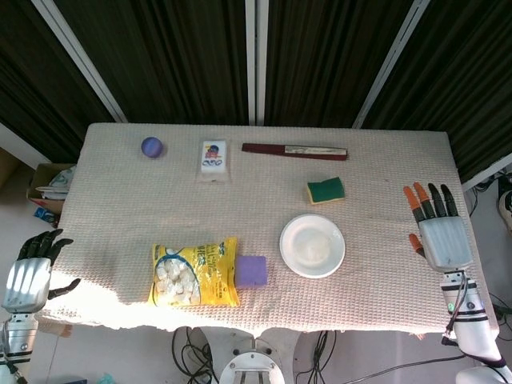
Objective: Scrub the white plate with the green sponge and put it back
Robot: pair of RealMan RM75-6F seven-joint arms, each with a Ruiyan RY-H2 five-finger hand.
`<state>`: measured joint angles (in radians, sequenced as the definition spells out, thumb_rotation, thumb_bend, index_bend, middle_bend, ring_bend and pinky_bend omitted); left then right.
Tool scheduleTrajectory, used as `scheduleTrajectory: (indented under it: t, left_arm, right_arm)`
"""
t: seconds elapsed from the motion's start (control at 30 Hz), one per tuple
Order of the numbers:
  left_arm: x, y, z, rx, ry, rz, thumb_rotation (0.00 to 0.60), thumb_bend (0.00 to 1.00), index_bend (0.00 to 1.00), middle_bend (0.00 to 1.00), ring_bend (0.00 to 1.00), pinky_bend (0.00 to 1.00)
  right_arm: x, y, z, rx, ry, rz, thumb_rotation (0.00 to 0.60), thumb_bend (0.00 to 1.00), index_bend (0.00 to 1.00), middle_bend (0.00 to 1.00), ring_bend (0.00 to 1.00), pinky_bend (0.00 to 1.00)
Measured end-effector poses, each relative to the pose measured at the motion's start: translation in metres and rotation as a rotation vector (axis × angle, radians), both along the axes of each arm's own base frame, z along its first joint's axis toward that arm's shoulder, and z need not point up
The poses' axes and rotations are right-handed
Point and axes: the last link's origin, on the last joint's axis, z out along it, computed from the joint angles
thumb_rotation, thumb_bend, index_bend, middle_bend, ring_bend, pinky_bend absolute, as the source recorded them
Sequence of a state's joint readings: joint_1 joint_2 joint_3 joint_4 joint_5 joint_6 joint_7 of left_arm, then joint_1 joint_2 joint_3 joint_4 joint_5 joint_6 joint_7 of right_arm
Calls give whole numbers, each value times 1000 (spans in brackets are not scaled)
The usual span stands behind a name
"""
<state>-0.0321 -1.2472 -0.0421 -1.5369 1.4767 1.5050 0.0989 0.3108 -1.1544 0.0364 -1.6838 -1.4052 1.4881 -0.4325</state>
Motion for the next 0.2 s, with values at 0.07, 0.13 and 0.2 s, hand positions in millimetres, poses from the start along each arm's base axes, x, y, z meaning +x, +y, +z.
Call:
scheduleTrajectory:
  t: [0.07, 0.13, 0.2]
  left_arm:
    - [4, 1, 0, 8, 18, -9, 600, 64, 251, 133, 108, 137]
    - [9, 1, -1, 16, 28, -17, 600, 64, 251, 133, 108, 137]
    - [14, 2, -1, 24, 37, -27, 600, 63, 251, 134, 108, 137]
  right_arm:
    - [-10, 16, 3, 7, -50, -11, 600, 153, 0, 68, 0, 0]
    - [-21, 32, 6, 13, -102, -20, 600, 154, 0, 68, 0, 0]
    - [-31, 47, 10, 14, -137, -19, 600, 156, 0, 68, 0, 0]
